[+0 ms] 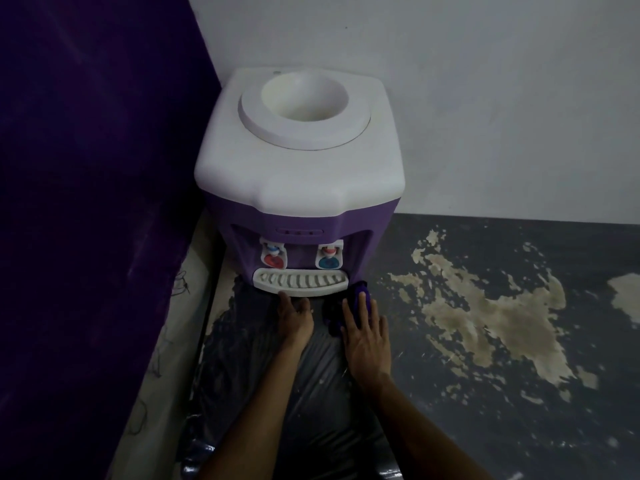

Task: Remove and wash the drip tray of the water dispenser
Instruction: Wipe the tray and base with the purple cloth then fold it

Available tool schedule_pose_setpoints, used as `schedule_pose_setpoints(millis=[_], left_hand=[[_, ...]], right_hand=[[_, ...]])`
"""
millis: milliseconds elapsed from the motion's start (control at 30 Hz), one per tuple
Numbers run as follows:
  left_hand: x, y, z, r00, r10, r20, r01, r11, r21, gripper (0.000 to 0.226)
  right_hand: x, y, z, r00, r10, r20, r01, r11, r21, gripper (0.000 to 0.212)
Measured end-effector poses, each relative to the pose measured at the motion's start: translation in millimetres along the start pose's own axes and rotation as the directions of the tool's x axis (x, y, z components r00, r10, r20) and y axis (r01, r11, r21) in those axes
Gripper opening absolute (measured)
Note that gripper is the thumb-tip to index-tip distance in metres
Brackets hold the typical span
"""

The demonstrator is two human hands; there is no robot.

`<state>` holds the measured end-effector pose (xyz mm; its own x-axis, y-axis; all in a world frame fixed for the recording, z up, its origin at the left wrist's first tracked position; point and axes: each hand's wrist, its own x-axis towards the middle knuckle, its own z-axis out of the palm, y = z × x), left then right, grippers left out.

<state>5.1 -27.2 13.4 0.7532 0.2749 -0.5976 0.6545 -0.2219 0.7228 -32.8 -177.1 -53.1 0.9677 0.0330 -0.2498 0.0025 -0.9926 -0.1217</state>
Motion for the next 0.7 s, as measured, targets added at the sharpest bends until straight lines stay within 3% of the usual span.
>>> schedule_pose_setpoints(millis=[133,367,467,567,700], left_hand=[[0.2,-0.3,-0.2,1.000,0.001,0.007,-0.001,1.000,-0.025,0.068],[-1.5,1.0,1.0,1.000,-0.001,-0.020,-0.001,0.998,-0.067,0.067],[-6.2,-0.1,5.9,0.998,0.000,-0.068,-0.007,0.995,-0.103,0.065],[-11.2,-3.2,12.9,0.996,-0.002,-0.094,0.000,1.000,-0.017,0.047],[-21.5,-6.0,36.4,0.992,0.034,0.124,-0.032,0.999,-0.019,0.029]], right_hand=[[-2.5,21.1,-5.3,1.000,0.011,0.002,-0.011,1.000,-0.017,0.067],[7.9,61.3,-33.5,0.974,0.219,-0.066,-0.217,0.976,0.024,0.066],[7.8,60.9,-41.8,0.973,0.226,-0.057,-0.216,0.966,0.143,0.066],[4.2,58.8,-48.7,0.967,0.227,-0.111,-0.185,0.935,0.302,0.064],[6.5,61.9,-64.3,0.930,0.329,-0.161,-0.180,0.793,0.583,0.064]])
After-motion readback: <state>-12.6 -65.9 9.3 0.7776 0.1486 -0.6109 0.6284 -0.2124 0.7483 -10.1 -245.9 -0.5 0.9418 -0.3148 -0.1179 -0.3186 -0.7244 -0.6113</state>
